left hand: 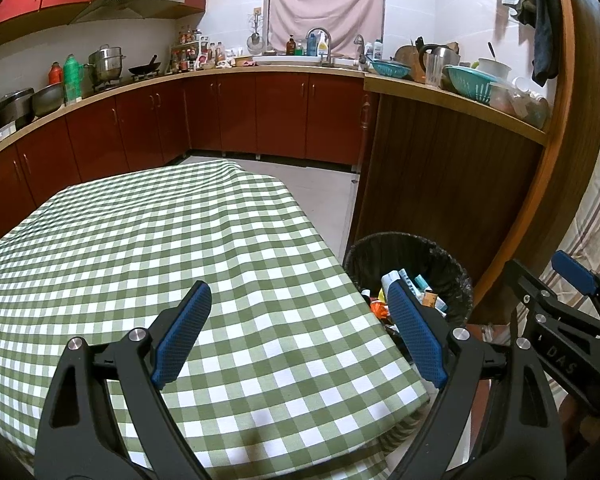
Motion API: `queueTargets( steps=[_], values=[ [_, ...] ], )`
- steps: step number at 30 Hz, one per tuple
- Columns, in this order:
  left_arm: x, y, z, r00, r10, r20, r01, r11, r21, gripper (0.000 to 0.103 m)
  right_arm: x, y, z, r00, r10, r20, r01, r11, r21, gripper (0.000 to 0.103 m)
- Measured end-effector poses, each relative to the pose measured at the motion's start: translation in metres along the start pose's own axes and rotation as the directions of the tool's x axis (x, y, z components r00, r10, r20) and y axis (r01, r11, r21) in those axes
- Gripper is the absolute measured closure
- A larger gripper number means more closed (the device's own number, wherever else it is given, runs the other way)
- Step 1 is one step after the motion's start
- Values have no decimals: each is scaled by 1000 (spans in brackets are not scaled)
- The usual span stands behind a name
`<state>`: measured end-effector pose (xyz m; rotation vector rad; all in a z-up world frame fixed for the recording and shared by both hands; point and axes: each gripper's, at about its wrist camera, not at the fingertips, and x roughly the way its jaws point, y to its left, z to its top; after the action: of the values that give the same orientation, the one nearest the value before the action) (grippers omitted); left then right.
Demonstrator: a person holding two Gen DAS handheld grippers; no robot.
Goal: Collect trash
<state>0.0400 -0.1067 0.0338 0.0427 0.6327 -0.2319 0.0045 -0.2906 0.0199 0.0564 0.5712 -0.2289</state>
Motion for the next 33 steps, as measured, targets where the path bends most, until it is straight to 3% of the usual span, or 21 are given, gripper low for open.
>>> queueTargets(
  steps=[33],
  values=[
    [-2,-2,-1,1000,1,26,-1,1000,4,10,-2,2,-1,1000,0,2,0,1000,-1,29]
  ],
)
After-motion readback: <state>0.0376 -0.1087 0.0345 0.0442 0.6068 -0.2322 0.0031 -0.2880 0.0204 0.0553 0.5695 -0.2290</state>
